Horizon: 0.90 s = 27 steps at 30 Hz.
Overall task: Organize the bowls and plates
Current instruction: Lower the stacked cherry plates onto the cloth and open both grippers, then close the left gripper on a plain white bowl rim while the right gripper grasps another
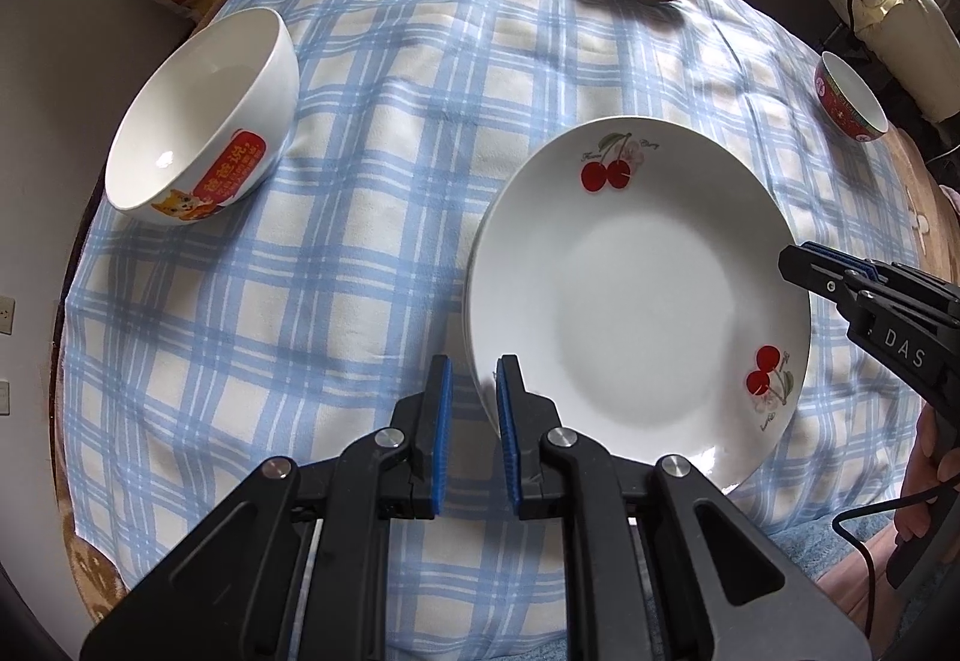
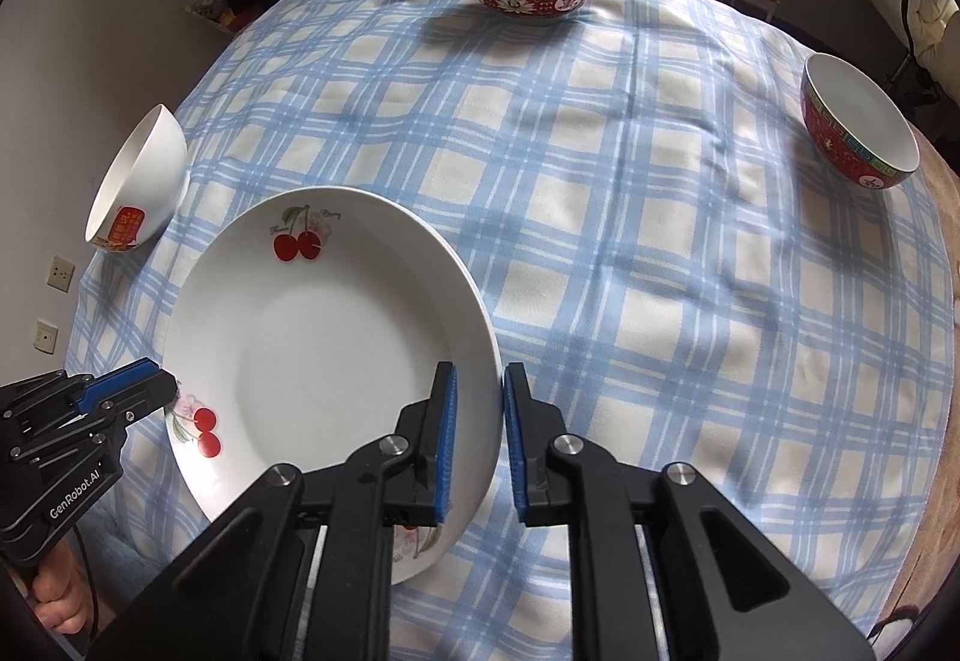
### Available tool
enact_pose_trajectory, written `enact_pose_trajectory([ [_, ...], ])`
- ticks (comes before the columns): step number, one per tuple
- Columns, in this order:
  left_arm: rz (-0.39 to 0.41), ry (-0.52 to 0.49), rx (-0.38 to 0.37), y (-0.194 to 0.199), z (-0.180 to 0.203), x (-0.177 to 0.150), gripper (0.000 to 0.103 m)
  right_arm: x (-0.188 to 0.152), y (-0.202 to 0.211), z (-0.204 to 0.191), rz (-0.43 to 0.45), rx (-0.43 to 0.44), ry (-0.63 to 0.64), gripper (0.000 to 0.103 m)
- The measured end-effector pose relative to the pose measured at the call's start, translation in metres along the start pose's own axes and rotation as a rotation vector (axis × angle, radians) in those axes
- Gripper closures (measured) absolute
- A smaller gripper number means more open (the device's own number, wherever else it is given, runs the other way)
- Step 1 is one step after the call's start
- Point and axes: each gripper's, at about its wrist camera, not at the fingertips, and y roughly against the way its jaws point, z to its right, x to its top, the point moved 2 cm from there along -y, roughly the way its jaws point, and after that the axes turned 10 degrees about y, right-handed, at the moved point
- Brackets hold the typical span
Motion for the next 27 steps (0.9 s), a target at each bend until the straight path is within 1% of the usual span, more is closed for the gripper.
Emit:
enact_pose_trajectory([
  [2,0.011,0.0,0.006,0.004,-0.001,0.001,0.088,0.002,0.003,-0.002,0.014,-0.008,0.015,0.085],
  [6,0.032,-0.006,0.034,0.013,-0.004,0.003,0.086,0.007,0.011,-0.006,0.045,0.011,0.029,0.084],
  [9,0.073,-0.014,0.077,0.024,-0.008,0.007,0.084,0.014,0.016,-0.01,0.069,0.001,0.046,0.082],
  [11,0.11,-0.019,0.105,0.034,-0.012,0.012,0.079,0.021,0.02,-0.013,0.087,0.004,0.061,0.069],
  [12,0.128,-0.015,0.107,0.04,-0.015,0.015,0.076,0.024,0.023,-0.016,0.097,-0.001,0.069,0.057],
  [13,0.147,-0.009,0.111,0.045,-0.019,0.018,0.069,0.029,0.025,-0.018,0.11,-0.009,0.081,0.049],
  [14,0.164,0.0,0.116,0.05,-0.022,0.022,0.066,0.034,0.028,-0.021,0.124,-0.014,0.095,0.046],
  [15,0.183,0.01,0.122,0.055,-0.026,0.025,0.058,0.039,0.031,-0.024,0.139,-0.019,0.11,0.043],
  [16,0.205,0.017,0.131,0.06,-0.03,0.029,0.053,0.043,0.034,-0.028,0.151,-0.021,0.122,0.039],
  [17,0.224,0.022,0.141,0.064,-0.034,0.032,0.051,0.048,0.037,-0.03,0.164,-0.019,0.129,0.037],
  [18,0.243,0.025,0.154,0.069,-0.038,0.036,0.047,0.053,0.04,-0.033,0.178,-0.013,0.134,0.031],
  [19,0.256,0.026,0.166,0.072,-0.042,0.04,0.039,0.058,0.043,-0.036,0.192,-0.004,0.14,0.025],
  [20,0.269,0.028,0.177,0.076,-0.045,0.044,0.033,0.062,0.046,-0.04,0.208,0.004,0.145,0.022],
  [21,0.285,0.03,0.185,0.079,-0.049,0.048,0.021,0.067,0.048,-0.043,0.222,0.008,0.149,0.016],
  [22,0.301,0.037,0.192,0.083,-0.053,0.052,0.015,0.072,0.05,-0.046,0.235,0.01,0.152,0.012],
  [24,0.32,0.059,0.2,0.087,-0.062,0.062,0.014,0.081,0.052,-0.052,0.256,0.012,0.163,0.007],
  [27,0.318,0.078,0.201,0.086,-0.074,0.075,0.01,0.095,0.05,-0.063,0.257,0.019,0.191,0.001],
])
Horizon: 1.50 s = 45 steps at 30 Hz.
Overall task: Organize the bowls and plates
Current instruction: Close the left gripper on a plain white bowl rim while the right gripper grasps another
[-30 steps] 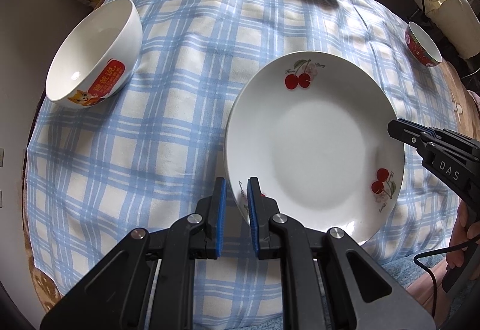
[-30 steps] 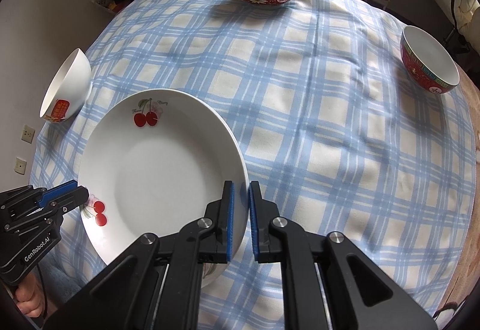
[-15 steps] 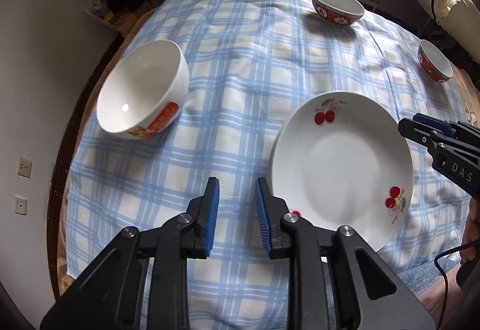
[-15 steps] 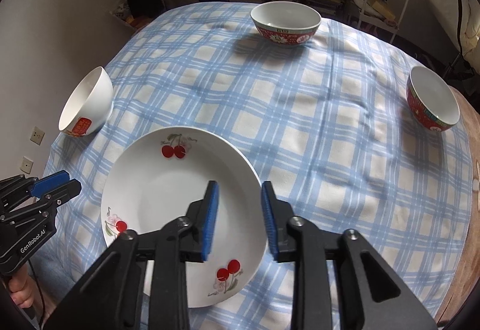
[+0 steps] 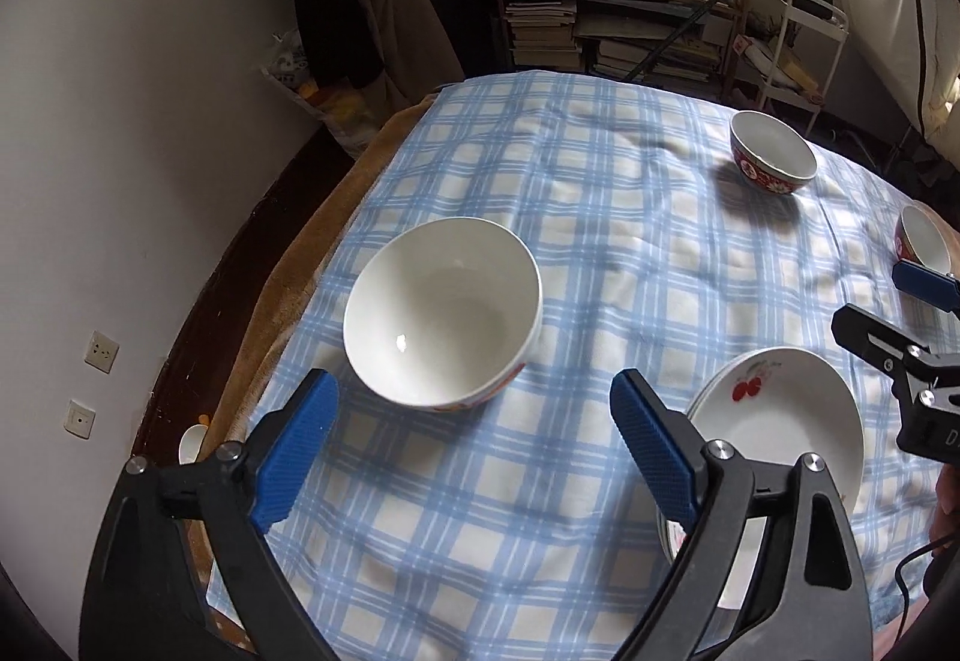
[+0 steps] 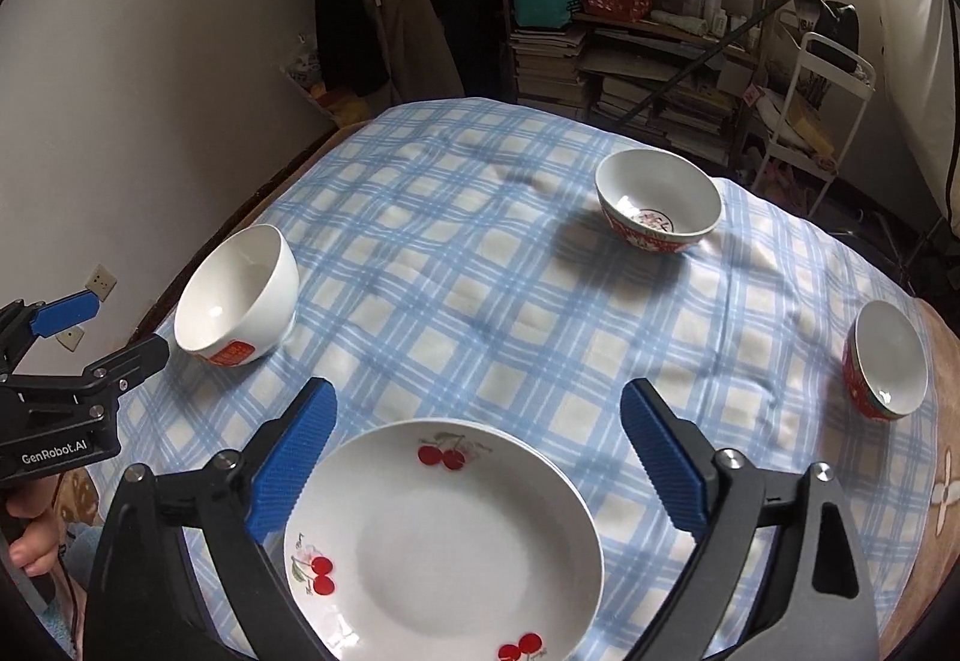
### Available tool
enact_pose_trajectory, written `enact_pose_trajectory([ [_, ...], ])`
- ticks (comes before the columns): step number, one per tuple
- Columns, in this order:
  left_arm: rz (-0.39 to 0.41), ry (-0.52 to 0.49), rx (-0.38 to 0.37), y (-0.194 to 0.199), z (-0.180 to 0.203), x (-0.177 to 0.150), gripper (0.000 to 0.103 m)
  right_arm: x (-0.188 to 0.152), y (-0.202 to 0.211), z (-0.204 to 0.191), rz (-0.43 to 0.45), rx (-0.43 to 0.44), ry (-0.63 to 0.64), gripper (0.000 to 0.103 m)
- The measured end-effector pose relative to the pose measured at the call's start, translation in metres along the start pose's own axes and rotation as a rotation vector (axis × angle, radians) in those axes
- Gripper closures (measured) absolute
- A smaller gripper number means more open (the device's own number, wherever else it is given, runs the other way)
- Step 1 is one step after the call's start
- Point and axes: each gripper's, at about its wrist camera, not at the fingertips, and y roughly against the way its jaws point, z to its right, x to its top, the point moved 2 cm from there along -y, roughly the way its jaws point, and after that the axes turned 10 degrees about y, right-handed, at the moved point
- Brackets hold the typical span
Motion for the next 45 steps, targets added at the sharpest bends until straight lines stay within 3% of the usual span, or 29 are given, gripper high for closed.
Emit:
enact_pose_trajectory([
  [3,-0.013,0.03,0.016,-0.013,-0.013,0.009,0.008,0.013,-0.009,-0.008,-0.002,0.007,0.018,0.001],
  [12,-0.156,0.189,-0.023,-0.062,-0.057,0.033,0.008,0.051,-0.048,-0.043,-0.027,0.052,0.071,0.001],
  [19,-0.166,0.184,0.056,-0.092,-0.077,0.044,0.008,0.077,-0.09,-0.07,-0.089,0.076,0.088,0.001],
  [27,-0.246,0.244,0.022,-0.124,-0.095,0.044,0.008,0.096,-0.126,-0.096,-0.165,0.095,0.129,0.001],
  [32,-0.306,0.234,0.05,-0.145,-0.095,0.036,0.009,0.099,-0.149,-0.108,-0.226,0.107,0.152,0.002],
  [35,-0.348,0.254,0.022,-0.156,-0.095,0.031,0.012,0.096,-0.161,-0.117,-0.274,0.108,0.178,0.021],
  [38,-0.376,0.258,0.007,-0.162,-0.094,0.028,0.025,0.092,-0.169,-0.122,-0.306,0.12,0.179,0.038],
  [40,-0.393,0.267,-0.023,-0.164,-0.093,0.026,0.046,0.091,-0.172,-0.123,-0.32,0.131,0.17,0.056],
  [43,-0.392,0.303,-0.046,-0.162,-0.099,0.023,0.069,0.09,-0.172,-0.124,-0.332,0.177,0.149,0.078],
  [45,-0.382,0.308,-0.062,-0.161,-0.1,0.023,0.078,0.089,-0.171,-0.13,-0.349,0.183,0.16,0.085],
])
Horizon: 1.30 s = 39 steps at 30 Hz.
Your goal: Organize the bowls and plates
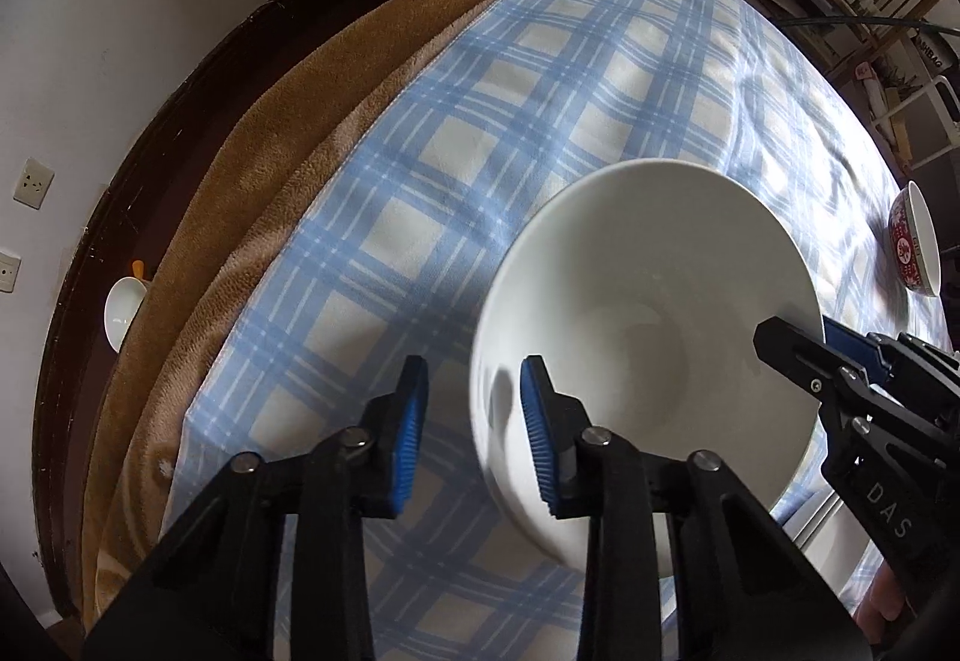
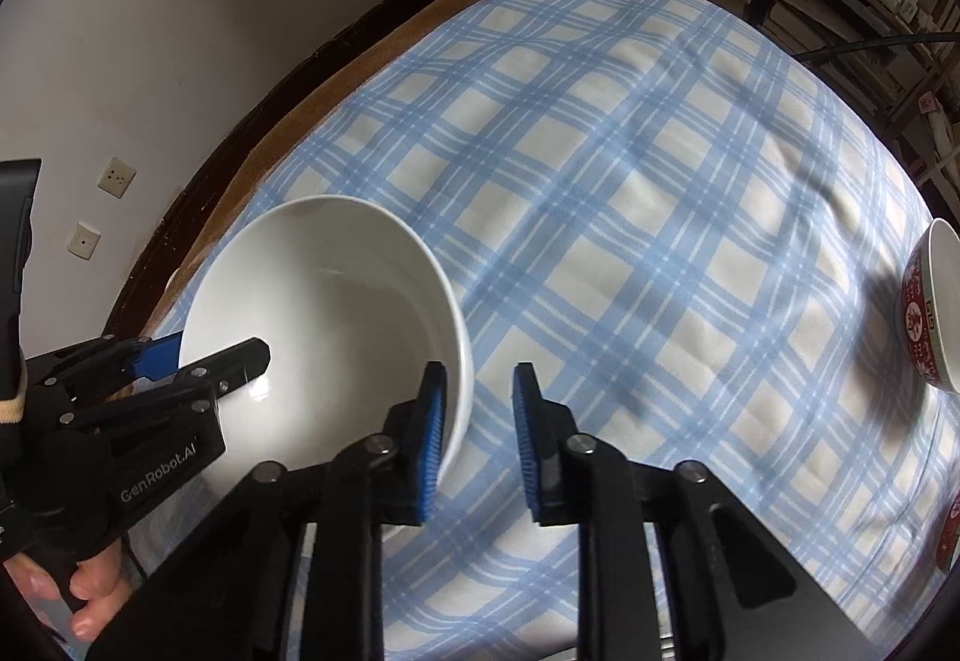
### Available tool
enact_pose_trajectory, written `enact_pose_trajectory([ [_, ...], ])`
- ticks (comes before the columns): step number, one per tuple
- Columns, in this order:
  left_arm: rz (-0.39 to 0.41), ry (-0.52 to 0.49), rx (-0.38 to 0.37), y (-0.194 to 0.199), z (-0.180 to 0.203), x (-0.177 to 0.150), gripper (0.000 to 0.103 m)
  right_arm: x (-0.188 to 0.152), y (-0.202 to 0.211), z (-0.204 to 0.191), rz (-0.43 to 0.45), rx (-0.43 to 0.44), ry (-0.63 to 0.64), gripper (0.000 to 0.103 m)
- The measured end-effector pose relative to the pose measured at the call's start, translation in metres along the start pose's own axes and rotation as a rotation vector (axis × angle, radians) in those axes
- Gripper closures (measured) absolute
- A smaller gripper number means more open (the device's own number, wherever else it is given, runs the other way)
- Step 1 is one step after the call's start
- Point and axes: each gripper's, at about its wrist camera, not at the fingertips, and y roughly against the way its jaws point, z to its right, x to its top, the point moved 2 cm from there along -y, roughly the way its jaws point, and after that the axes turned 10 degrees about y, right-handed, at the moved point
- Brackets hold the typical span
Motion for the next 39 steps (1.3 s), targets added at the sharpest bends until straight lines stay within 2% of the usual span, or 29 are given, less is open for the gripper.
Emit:
enact_pose_trajectory([
  [1,-0.005,0.004,-0.016,0.0,0.0,-0.001,0.087,0.0,-0.001,-0.003,-0.011,-0.004,0.006,0.086],
  [2,-0.011,0.009,-0.038,-0.001,-0.001,-0.001,0.091,0.0,-0.002,-0.004,-0.019,-0.008,0.009,0.087],
  [4,-0.007,0.011,-0.031,-0.002,0.0,-0.002,0.092,-0.001,-0.003,-0.007,-0.024,-0.002,0.01,0.091],
  [11,-0.005,0.037,-0.053,0.008,-0.002,-0.008,0.093,-0.011,0.009,-0.01,0.003,-0.004,0.001,0.093],
  [16,0.007,0.0,-0.067,0.018,0.009,-0.015,0.093,-0.023,0.019,-0.004,0.011,-0.004,-0.022,0.093],
  [21,-0.02,-0.004,-0.098,0.017,0.016,-0.028,0.093,-0.037,0.028,0.007,0.021,0.01,-0.062,0.093],
  [28,-0.017,-0.049,-0.075,0.023,0.025,-0.053,0.093,-0.06,0.034,0.005,0.005,-0.003,-0.064,0.093],
  [35,-0.028,-0.071,-0.106,0.033,0.026,-0.071,0.093,-0.08,0.046,0.003,0.01,0.001,-0.078,0.093],
  [39,-0.037,-0.082,-0.097,0.033,0.026,-0.079,0.093,-0.089,0.049,0.002,0.009,0.008,-0.087,0.093],
])
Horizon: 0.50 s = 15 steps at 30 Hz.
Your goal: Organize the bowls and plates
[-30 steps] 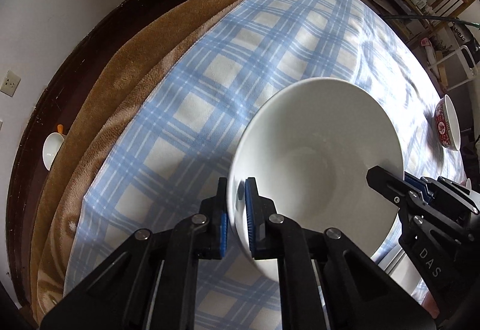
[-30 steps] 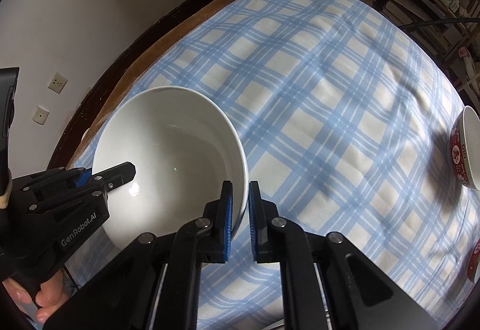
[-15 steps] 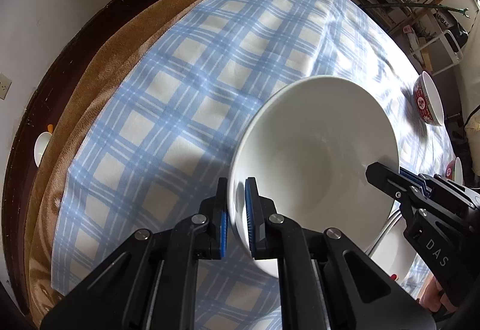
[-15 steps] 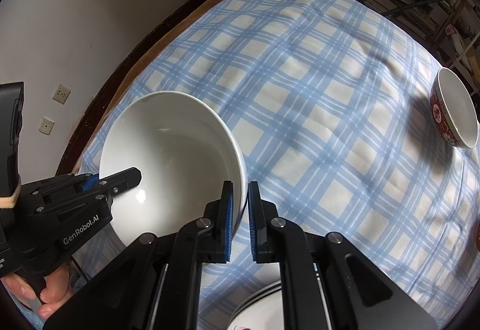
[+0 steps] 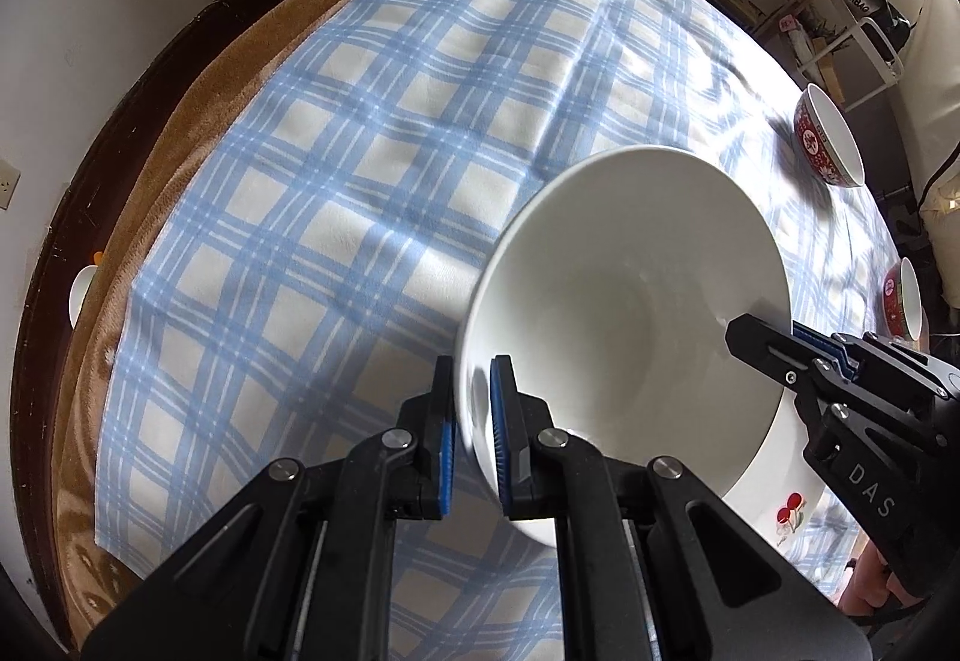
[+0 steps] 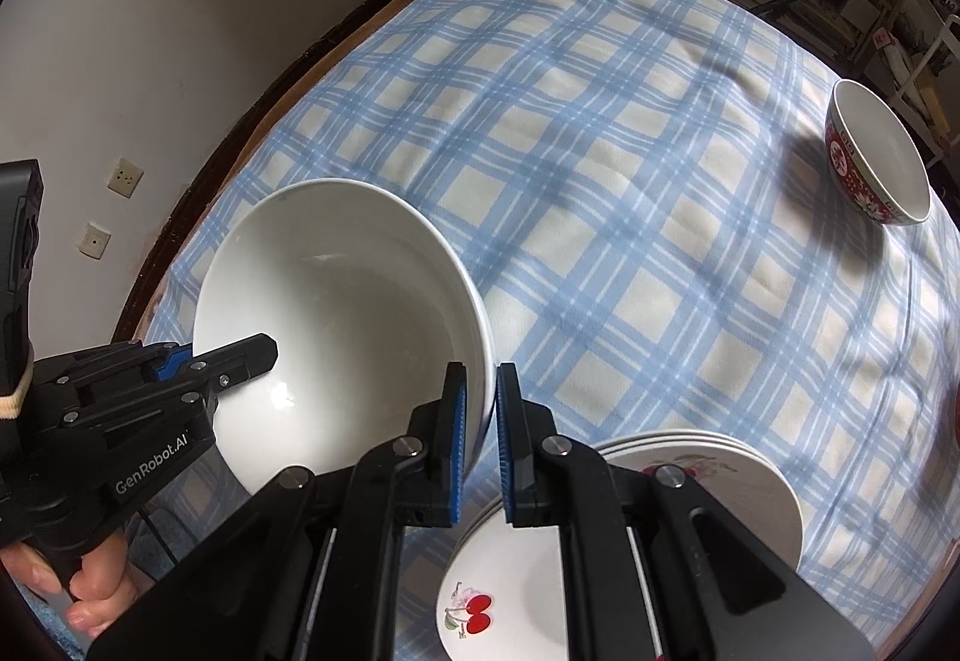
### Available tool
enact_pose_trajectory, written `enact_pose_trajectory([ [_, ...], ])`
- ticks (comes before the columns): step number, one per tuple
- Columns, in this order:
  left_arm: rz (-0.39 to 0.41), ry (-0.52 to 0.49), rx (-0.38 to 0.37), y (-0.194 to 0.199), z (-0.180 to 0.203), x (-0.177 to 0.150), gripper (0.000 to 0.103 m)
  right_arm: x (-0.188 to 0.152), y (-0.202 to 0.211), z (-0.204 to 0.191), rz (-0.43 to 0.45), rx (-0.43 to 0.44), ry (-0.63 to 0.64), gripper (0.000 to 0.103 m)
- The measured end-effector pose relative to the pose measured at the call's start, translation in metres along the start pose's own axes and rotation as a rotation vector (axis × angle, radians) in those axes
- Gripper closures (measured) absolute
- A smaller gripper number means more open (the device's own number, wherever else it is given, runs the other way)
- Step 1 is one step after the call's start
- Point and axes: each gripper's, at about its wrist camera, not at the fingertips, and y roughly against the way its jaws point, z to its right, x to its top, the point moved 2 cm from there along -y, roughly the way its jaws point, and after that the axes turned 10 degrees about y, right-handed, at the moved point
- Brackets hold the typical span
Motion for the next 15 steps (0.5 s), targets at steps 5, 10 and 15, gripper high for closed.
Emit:
enact_pose_trajectory([
  [5,-0.009,-0.007,0.016,-0.002,0.0,-0.006,0.093,-0.01,-0.003,-0.001,-0.007,0.012,-0.012,0.093],
  [10,-0.036,-0.013,0.035,-0.013,0.001,-0.006,0.093,-0.013,-0.015,0.001,-0.017,0.016,-0.037,0.093],
  [15,-0.044,-0.006,0.032,-0.018,0.0,-0.004,0.092,-0.011,-0.014,0.0,-0.016,0.007,-0.04,0.093],
])
